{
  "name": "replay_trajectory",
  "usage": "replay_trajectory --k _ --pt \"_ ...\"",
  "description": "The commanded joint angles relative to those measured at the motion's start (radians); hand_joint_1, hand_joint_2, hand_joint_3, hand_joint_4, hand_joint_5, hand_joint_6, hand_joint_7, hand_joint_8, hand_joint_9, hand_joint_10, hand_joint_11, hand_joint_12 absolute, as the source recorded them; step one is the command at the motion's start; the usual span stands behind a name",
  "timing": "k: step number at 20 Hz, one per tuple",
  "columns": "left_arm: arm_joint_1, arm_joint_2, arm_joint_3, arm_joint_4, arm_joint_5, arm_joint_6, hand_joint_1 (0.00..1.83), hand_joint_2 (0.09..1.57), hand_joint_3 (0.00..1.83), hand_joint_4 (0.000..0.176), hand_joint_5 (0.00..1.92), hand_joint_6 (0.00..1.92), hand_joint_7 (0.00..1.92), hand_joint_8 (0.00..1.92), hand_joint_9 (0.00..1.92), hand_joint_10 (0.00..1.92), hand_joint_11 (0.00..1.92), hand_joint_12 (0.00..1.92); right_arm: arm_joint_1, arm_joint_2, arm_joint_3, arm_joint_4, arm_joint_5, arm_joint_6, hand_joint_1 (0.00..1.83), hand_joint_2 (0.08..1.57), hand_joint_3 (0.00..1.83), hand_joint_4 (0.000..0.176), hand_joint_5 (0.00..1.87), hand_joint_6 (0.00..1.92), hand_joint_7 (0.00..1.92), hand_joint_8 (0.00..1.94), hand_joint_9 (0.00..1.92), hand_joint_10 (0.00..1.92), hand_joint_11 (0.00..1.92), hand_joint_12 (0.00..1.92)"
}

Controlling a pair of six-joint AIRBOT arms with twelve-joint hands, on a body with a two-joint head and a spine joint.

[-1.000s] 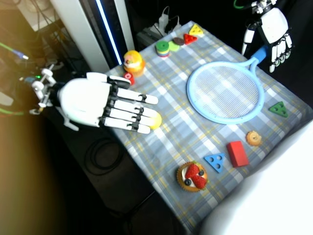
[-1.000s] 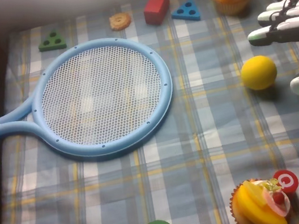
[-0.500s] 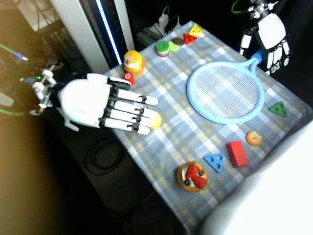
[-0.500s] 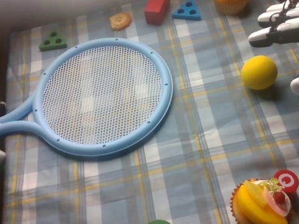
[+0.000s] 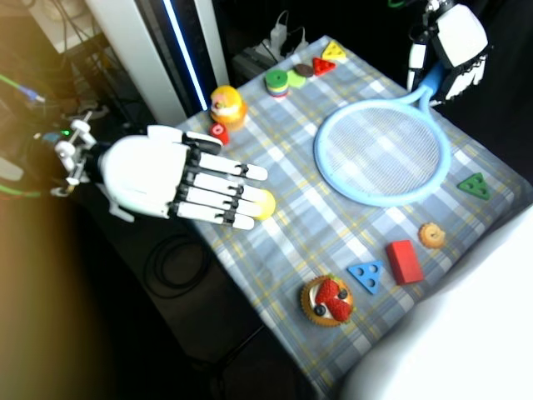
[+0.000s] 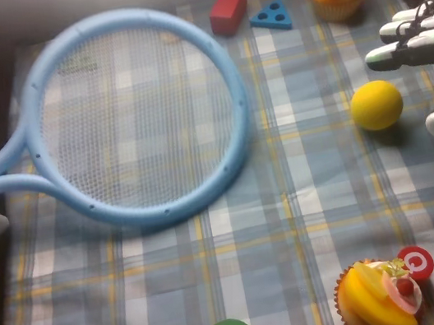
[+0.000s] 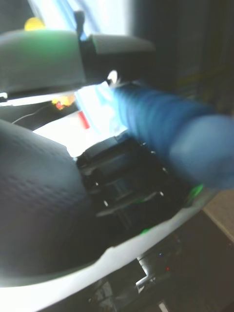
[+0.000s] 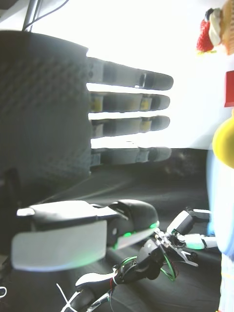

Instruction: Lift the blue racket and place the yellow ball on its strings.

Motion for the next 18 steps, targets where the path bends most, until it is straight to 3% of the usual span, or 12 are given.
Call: replay_trajectory --k 1,3,5,7,9,10,11,13,15,18 --pt "0.002 0.015 -0.013 0.045 -0.109 0.001 1.42 1.29 0.00 0.176 0.77 1.92 1.15 1.92 1.38 1.92 1.14 1.92 0.005 0.002 0.002 0.027 0.126 0.008 0.42 1.27 0.00 0.093 0.39 0.00 0.29 0.00 0.24 0.00 0.00 0.66" --pt "0.021 0.044 -0.057 0.089 -0.157 -0.045 1.45 1.26 0.00 0.176 0.71 1.92 1.09 1.92 1.34 1.92 1.14 1.92 0.005 0.003 0.001 0.027 0.128 0.010 0.41 1.27 0.00 0.096 0.39 0.00 0.29 0.00 0.25 0.00 0.00 0.65" --pt "0.064 0.098 -0.116 0.160 -0.222 -0.178 1.52 1.23 0.00 0.176 0.69 1.92 1.09 1.92 1.36 1.92 1.20 1.92 0.005 0.004 0.001 0.027 0.128 0.011 0.41 1.27 0.00 0.089 0.39 0.00 0.29 0.00 0.25 0.00 0.00 0.65" --pt "0.103 0.152 -0.178 0.230 -0.286 -0.275 1.68 1.21 0.00 0.176 0.81 1.92 1.11 1.92 1.39 1.92 1.47 1.92 0.005 0.004 0.001 0.027 0.129 0.011 0.41 1.29 0.00 0.095 0.41 0.00 0.31 0.00 0.30 0.00 0.00 0.77" --pt "0.136 0.199 -0.247 0.310 -0.346 -0.345 1.68 1.21 0.00 0.176 0.79 1.92 1.05 1.92 1.35 1.92 1.51 1.92 0.005 0.004 0.002 0.027 0.129 0.011 0.40 1.30 0.00 0.102 0.42 0.00 0.32 0.00 0.33 0.00 0.00 0.85" --pt "0.143 0.208 -0.262 0.337 -0.354 -0.370 1.71 1.21 0.00 0.176 0.76 1.92 1.05 1.92 1.33 1.92 1.49 1.92 0.005 0.004 0.003 0.027 0.129 0.011 0.40 1.30 0.00 0.102 0.42 0.00 0.32 0.00 0.33 0.00 0.00 0.85" --pt "0.151 0.216 -0.281 0.373 -0.371 -0.408 1.59 1.26 0.01 0.176 0.78 1.92 1.09 1.92 1.37 1.92 1.52 1.92 0.007 0.004 0.004 0.027 0.129 0.011 0.41 1.30 0.00 0.099 0.43 0.01 0.33 0.00 0.33 0.00 0.00 0.86" --pt "0.156 0.226 -0.313 0.428 -0.414 -0.443 1.68 1.25 0.00 0.176 0.81 1.92 1.16 1.92 1.43 1.92 1.56 1.92 0.011 0.004 0.006 0.027 0.129 0.011 0.43 1.31 0.00 0.080 0.44 0.00 0.36 0.01 0.38 0.02 0.05 0.89" --pt "0.160 0.237 -0.345 0.484 -0.460 -0.486 1.79 1.21 0.00 0.176 0.77 1.92 1.12 1.92 1.44 1.92 1.56 1.92 0.013 0.004 0.008 0.027 0.130 0.011 0.45 1.32 0.00 0.077 0.44 0.00 0.38 0.01 0.42 0.02 0.09 0.90" --pt "0.187 0.250 -0.367 0.551 -0.517 -0.631 1.82 1.18 0.00 0.176 0.74 1.92 1.12 1.92 1.45 1.92 1.57 1.92 0.023 0.004 0.013 0.027 0.130 0.010 0.46 1.32 0.00 0.079 0.44 0.00 0.39 0.01 0.42 0.02 0.08 0.90"
